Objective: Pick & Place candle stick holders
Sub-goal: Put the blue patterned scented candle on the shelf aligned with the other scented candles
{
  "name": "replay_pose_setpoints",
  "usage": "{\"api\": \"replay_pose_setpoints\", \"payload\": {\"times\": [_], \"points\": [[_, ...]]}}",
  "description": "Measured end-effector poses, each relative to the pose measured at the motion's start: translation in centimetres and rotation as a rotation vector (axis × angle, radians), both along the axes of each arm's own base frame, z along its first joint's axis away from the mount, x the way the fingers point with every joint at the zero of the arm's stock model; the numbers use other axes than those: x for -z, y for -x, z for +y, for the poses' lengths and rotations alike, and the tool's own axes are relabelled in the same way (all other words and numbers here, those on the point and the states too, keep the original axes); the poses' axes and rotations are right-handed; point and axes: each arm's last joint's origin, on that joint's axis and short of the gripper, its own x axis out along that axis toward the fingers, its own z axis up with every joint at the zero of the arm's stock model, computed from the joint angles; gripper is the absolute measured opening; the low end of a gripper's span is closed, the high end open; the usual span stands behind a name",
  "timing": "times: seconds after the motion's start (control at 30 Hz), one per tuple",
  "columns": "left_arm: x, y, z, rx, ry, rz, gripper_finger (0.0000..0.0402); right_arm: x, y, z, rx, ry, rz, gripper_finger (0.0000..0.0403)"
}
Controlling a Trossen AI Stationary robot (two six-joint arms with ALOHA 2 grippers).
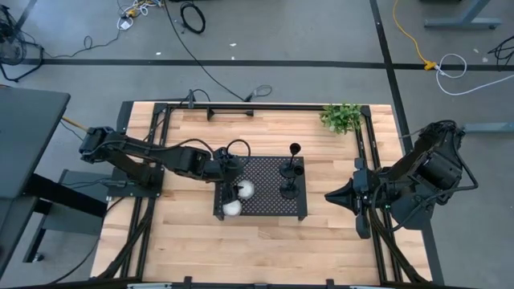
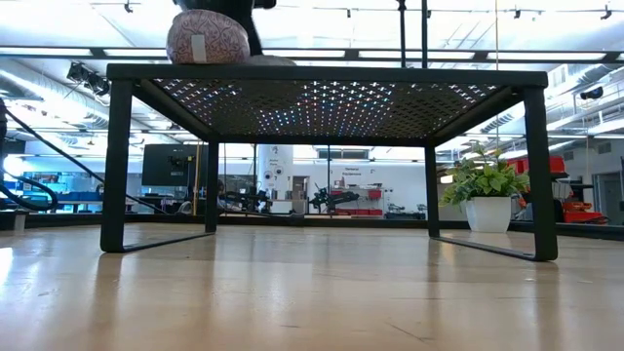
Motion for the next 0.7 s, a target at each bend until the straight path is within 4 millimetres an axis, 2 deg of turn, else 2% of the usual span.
{"api": "replay_pose_setpoints", "payload": {"times": [0.23, 0.7], "points": [[-2.3, -0.2, 0.0, -0.012, -0.007, -0.032, 0.0353, 0.0, 0.0, 0.0, 0.001, 0.000, 0.001, 0.0020], [-3.4, -1.2, -0.9, 0.016, 0.071, -0.161, 0.0353, 0.0, 0.0, 0.0, 0.001, 0.001, 0.001, 0.0020]]}}
